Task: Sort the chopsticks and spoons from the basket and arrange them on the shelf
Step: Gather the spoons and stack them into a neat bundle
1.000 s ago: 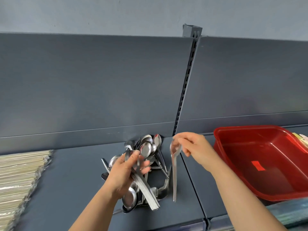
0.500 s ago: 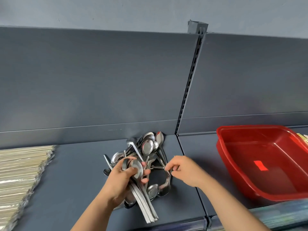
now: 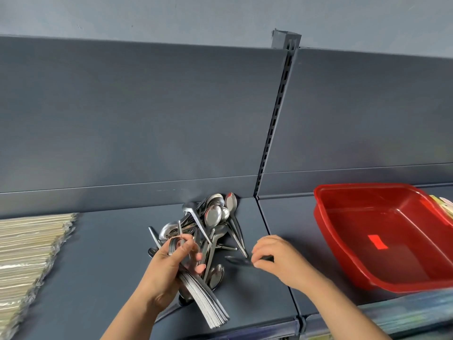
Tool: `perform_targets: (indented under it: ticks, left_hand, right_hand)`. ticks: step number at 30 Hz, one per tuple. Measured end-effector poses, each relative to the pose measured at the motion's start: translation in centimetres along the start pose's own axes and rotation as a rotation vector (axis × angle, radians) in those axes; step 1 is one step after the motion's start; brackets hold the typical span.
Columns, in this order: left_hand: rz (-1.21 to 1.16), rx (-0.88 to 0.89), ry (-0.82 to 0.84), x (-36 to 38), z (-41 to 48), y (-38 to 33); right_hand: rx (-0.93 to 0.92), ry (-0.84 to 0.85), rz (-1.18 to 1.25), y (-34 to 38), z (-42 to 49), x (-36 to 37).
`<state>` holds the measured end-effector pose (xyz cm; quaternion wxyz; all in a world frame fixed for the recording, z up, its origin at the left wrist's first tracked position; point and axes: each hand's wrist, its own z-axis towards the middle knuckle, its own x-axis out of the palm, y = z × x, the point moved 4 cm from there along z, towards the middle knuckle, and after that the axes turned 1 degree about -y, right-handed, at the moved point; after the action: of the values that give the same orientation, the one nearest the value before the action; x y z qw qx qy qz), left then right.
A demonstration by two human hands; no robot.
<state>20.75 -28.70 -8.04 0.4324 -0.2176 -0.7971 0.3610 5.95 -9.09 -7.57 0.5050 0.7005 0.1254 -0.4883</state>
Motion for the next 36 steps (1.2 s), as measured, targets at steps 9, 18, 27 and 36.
perform_targets:
  ticks: [9, 18, 27, 36]
  left_hand:
    - [-0.032, -0.02, 0.011, 0.7, -0.4, 0.9]
    - [0.058, 0.031, -0.075, -2.0, -1.3, 0.1]
    - [-0.031, 0.112, -0.112, -5.4, -2.0, -1.3]
    - [-0.074, 0.055, -0.106, -5.8, -2.0, -1.5]
  right_hand:
    - [0.16, 0.016, 0.458, 5.5, 0.8, 1.9]
    - [0.073, 0.175, 0.451, 8.8, 1.8, 4.2]
    - [0.519, -0.049, 0.295, 5.3, 4.6, 5.4]
    - [0.64, -0.113, 0.276, 4.9, 5.3, 5.2]
